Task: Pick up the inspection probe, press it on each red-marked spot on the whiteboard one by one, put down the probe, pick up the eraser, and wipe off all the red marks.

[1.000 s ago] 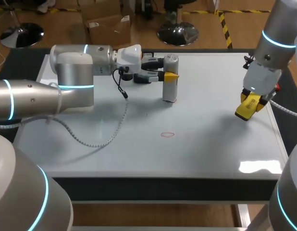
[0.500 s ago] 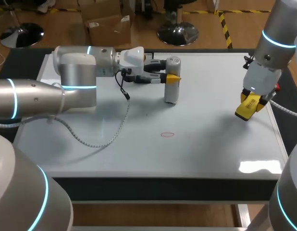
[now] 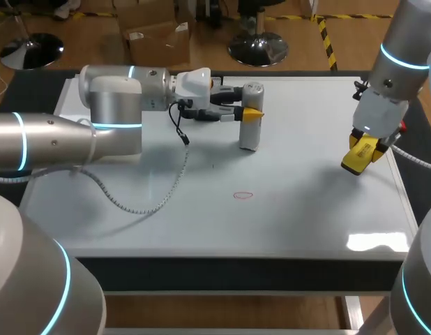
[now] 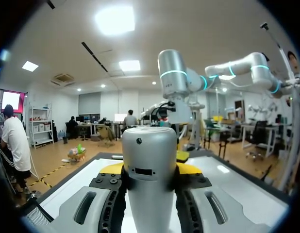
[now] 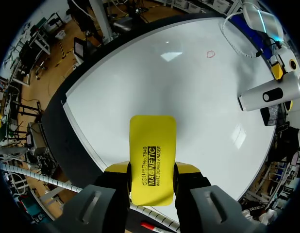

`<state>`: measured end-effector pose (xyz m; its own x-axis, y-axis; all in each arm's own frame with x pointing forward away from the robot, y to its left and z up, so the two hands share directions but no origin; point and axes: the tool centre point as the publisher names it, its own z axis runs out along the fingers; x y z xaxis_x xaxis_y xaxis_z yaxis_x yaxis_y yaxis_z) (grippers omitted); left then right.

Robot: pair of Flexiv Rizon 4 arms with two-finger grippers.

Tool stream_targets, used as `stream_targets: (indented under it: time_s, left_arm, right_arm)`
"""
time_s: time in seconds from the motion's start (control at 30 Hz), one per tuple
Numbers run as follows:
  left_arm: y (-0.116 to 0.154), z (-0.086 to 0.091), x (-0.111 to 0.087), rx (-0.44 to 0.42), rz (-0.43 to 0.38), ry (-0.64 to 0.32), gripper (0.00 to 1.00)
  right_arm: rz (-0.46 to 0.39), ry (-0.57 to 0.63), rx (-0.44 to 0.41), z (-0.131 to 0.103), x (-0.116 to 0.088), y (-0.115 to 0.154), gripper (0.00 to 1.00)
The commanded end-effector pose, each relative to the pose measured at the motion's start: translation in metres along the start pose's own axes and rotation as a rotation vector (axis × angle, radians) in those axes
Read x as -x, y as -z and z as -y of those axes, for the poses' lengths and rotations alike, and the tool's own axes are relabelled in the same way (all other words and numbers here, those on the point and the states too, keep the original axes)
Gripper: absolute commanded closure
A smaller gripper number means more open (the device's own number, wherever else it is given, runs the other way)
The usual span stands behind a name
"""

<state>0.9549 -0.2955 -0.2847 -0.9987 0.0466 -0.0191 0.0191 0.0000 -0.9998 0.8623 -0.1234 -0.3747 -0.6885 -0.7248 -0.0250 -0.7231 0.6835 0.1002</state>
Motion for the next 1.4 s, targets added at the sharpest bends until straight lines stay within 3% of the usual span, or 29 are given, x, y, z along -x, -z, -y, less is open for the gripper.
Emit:
stream_targets:
  time_s: [0.03,0.27,0.53,0.97,1.4]
  left_arm:
    - [0.002,0.0,0.0,0.002,0.004,-0.002,1.0]
    - [0.005,0.019,0.0,0.001,0.004,0.0,1.0]
    - [0.011,0.055,0.015,-0.025,-0.015,0.006,1.0]
    - [0.008,0.105,0.052,-0.041,-0.049,-0.042,1.0]
    - [0.0,0.128,0.104,-0.046,-0.07,-0.054,1.0]
  right_arm:
    - [-0.003,0.001,-0.003,0.0,0.0,0.0,1.0]
    - [-0.003,0.001,-0.003,0.0,0.0,0.0,1.0]
    - [-0.003,0.001,-0.003,0.0,0.0,0.0,1.0]
    - [-0.003,0.001,-0.003,0.0,0.0,0.0,1.0]
    - [-0.003,0.001,-0.003,0.0,0.0,0.0,1.0]
